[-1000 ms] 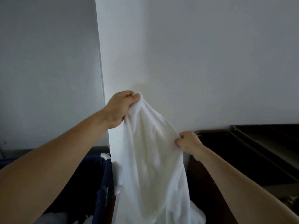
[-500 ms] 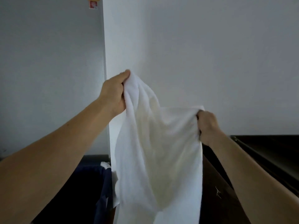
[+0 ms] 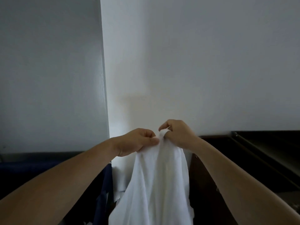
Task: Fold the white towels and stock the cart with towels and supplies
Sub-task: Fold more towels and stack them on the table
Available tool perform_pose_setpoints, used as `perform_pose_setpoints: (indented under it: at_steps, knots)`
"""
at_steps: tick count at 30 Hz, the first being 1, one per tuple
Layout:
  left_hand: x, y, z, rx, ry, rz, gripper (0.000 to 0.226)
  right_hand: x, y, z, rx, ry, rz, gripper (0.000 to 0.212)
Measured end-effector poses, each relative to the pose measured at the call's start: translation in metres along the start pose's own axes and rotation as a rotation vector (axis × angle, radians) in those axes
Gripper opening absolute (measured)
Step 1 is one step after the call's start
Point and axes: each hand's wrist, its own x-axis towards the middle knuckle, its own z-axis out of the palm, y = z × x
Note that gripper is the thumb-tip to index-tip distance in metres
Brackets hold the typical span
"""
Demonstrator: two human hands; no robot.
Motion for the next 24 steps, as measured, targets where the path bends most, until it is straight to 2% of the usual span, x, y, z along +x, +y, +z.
perform_pose_setpoints:
  at_steps: [2,5,8,11,13,15,16,19,22,24]
  knots:
    - [-0.002,-0.002,0.001,0.067,0.059,0.011,0.020,0.000,0.013,0.001,0.032,0.081,0.053,0.007]
    - [-0.004,0.005,-0.007,0.088,0.138,0.059,0.022,-0.006,0.035,0.012,0.053,0.077,0.113,0.016]
    - [-0.003,0.017,-0.024,-0.096,0.246,0.095,0.022,-0.022,0.063,0.029,0.195,-0.034,0.155,0.022]
    - [0.001,0.025,-0.033,-0.244,0.343,0.128,0.024,-0.034,0.084,0.040,0.265,-0.192,0.167,0.014]
    - [0.004,0.026,-0.033,-0.249,0.365,0.133,0.025,-0.038,0.082,0.038,0.412,-0.169,0.151,0.017]
    - [0.007,0.026,-0.030,-0.228,0.328,0.125,0.022,-0.037,0.073,0.031,0.632,-0.093,0.135,0.028]
    - [0.007,0.026,-0.027,-0.215,0.300,0.123,0.021,-0.036,0.068,0.028,0.653,-0.100,0.107,0.029]
    - [0.008,0.030,-0.019,-0.206,0.253,0.131,0.021,-0.030,0.061,0.033,0.458,-0.168,0.107,0.031]
    - [0.005,0.035,-0.019,-0.197,0.271,0.149,0.019,-0.031,0.067,0.043,0.474,-0.159,0.199,0.023]
    - [0.001,0.037,-0.025,-0.196,0.339,0.154,0.021,-0.036,0.079,0.045,0.423,-0.194,0.226,0.018]
